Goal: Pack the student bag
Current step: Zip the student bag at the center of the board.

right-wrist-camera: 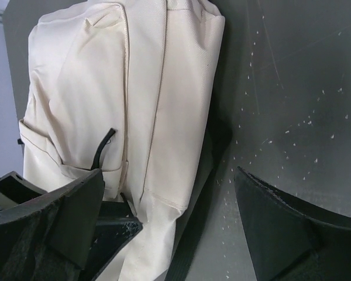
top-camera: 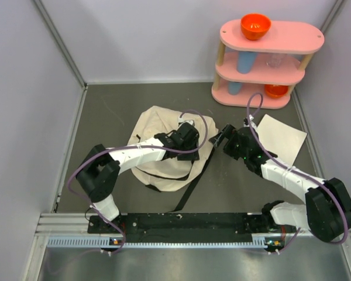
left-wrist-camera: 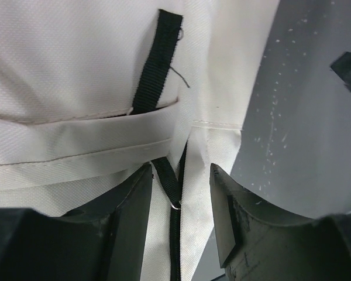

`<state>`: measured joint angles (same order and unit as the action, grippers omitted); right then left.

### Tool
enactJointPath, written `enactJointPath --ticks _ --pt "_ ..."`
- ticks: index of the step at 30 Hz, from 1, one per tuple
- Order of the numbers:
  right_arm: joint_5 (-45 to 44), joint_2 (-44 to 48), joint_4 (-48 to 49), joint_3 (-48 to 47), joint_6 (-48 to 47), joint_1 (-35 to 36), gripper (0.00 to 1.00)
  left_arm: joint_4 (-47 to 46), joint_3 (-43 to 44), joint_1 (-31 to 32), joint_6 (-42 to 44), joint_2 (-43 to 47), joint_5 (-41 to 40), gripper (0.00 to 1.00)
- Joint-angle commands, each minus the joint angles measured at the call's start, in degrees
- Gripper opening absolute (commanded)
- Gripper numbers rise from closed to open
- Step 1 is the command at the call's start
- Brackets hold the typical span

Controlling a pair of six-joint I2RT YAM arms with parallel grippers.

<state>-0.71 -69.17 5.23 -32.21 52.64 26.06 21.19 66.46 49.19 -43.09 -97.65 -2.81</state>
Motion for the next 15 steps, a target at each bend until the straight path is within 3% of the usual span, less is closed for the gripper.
enactJointPath --ticks 1,15 --pt "0.4 1.7 0.7 0.3 -0.6 -0.7 0.91 0.3 1.6 0.1 -1.3 -0.1 -4.3 0.49" --pt "2.7 0.3 1.6 -0.2 -0.4 -0.6 0.90 0.1 1.2 0.2 -0.8 -3.6 -5.3 0.40"
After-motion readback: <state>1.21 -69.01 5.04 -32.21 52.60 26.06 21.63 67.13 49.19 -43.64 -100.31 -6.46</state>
